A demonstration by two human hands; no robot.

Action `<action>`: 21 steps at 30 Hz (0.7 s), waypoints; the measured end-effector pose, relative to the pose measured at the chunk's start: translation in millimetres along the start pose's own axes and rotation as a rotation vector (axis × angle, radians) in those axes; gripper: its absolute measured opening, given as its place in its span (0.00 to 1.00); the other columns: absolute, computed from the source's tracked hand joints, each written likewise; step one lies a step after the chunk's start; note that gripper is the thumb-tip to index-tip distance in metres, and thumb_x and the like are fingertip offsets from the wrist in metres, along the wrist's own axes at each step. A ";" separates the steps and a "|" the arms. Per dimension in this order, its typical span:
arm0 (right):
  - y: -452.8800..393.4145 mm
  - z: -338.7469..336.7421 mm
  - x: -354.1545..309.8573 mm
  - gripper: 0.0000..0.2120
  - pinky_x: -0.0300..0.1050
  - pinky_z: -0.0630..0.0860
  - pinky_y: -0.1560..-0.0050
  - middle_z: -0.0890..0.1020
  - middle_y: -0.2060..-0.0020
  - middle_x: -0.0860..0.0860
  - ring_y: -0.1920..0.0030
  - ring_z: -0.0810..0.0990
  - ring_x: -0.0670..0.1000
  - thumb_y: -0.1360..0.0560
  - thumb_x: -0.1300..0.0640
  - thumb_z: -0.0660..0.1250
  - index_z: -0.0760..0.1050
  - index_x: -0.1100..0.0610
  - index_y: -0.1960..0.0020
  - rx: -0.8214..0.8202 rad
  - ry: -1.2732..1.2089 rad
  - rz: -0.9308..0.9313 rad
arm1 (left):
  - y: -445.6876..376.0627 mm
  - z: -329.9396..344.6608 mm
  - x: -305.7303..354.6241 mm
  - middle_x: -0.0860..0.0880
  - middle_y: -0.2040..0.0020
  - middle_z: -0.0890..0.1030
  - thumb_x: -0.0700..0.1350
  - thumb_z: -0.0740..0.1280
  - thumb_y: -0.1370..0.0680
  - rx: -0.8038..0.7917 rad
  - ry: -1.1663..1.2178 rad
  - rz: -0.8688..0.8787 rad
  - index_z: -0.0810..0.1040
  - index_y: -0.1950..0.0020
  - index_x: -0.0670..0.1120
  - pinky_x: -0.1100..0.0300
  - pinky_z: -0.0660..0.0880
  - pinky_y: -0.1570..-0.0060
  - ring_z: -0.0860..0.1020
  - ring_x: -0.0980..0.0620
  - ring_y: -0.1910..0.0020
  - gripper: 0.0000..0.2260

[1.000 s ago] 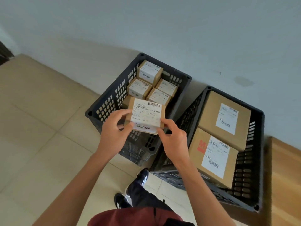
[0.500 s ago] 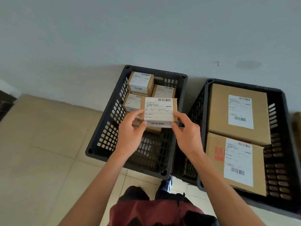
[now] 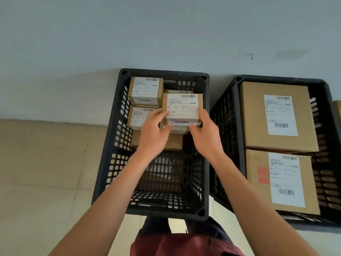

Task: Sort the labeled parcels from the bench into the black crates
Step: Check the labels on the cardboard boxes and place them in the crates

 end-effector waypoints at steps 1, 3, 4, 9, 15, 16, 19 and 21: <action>-6.5 4.8 3.3 0.25 0.45 0.80 0.35 0.76 0.32 0.46 0.32 0.77 0.46 0.17 0.63 0.65 0.66 0.49 0.23 0.011 0.013 0.008 | -5.9 2.8 -1.8 0.50 0.25 0.70 0.45 0.69 0.18 -0.023 -0.030 0.013 0.73 0.23 0.48 0.47 0.73 0.28 0.68 0.53 0.25 0.22; -18.6 14.4 11.0 0.27 0.46 0.80 0.34 0.74 0.31 0.48 0.31 0.75 0.47 0.18 0.63 0.66 0.64 0.52 0.21 0.026 0.048 0.020 | -16.3 8.3 -7.1 0.49 0.22 0.67 0.45 0.68 0.17 -0.080 -0.097 0.038 0.71 0.21 0.47 0.49 0.68 0.24 0.65 0.52 0.23 0.24; -23.9 19.1 15.1 0.29 0.46 0.79 0.34 0.72 0.31 0.48 0.30 0.74 0.46 0.18 0.64 0.67 0.63 0.52 0.21 0.027 0.070 0.024 | -20.5 10.5 -10.3 0.48 0.20 0.65 0.45 0.68 0.17 -0.108 -0.137 0.050 0.69 0.20 0.46 0.51 0.63 0.22 0.63 0.51 0.21 0.25; -45.7 41.6 34.1 0.34 0.48 0.79 0.32 0.67 0.26 0.50 0.27 0.71 0.48 0.20 0.64 0.67 0.59 0.51 0.18 0.043 0.123 0.085 | -41.1 15.4 -27.1 0.45 0.18 0.62 0.49 0.67 0.18 -0.192 -0.431 0.138 0.65 0.19 0.48 0.43 0.62 0.23 0.59 0.44 0.20 0.28; -68.6 52.5 54.7 0.38 0.58 0.75 0.28 0.53 0.17 0.53 0.19 0.61 0.55 0.19 0.63 0.67 0.52 0.48 0.16 0.015 0.154 0.128 | -57.0 22.1 -35.5 0.45 0.17 0.61 0.49 0.67 0.18 -0.239 -0.595 0.203 0.63 0.18 0.51 0.41 0.64 0.25 0.60 0.43 0.21 0.29; -72.0 52.3 54.2 0.39 0.55 0.73 0.26 0.51 0.16 0.52 0.18 0.59 0.55 0.19 0.63 0.66 0.50 0.48 0.16 -0.005 0.169 0.130 | -59.9 21.5 -36.6 0.45 0.18 0.61 0.49 0.67 0.18 -0.232 -0.608 0.202 0.63 0.18 0.51 0.40 0.63 0.25 0.59 0.42 0.21 0.29; -82.5 52.4 50.2 0.41 0.45 0.61 0.25 0.46 0.15 0.52 0.17 0.46 0.48 0.19 0.63 0.67 0.47 0.49 0.15 -0.064 0.197 0.121 | -66.2 20.4 -35.8 0.43 0.19 0.61 0.49 0.69 0.20 -0.183 -0.637 0.197 0.64 0.19 0.50 0.40 0.63 0.26 0.59 0.41 0.21 0.30; -82.8 52.9 45.3 0.42 0.43 0.56 0.27 0.42 0.15 0.52 0.20 0.38 0.46 0.19 0.61 0.67 0.45 0.50 0.15 -0.087 0.222 0.100 | -64.8 19.4 -32.6 0.43 0.19 0.61 0.48 0.69 0.20 -0.146 -0.634 0.211 0.65 0.20 0.49 0.40 0.64 0.26 0.59 0.40 0.21 0.29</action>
Point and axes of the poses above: each hand's wrist, its own y-axis away from the middle knuckle, its own z-axis out of the palm, x = y × z, the point moved 4 cm from there along -y, towards the middle knuckle
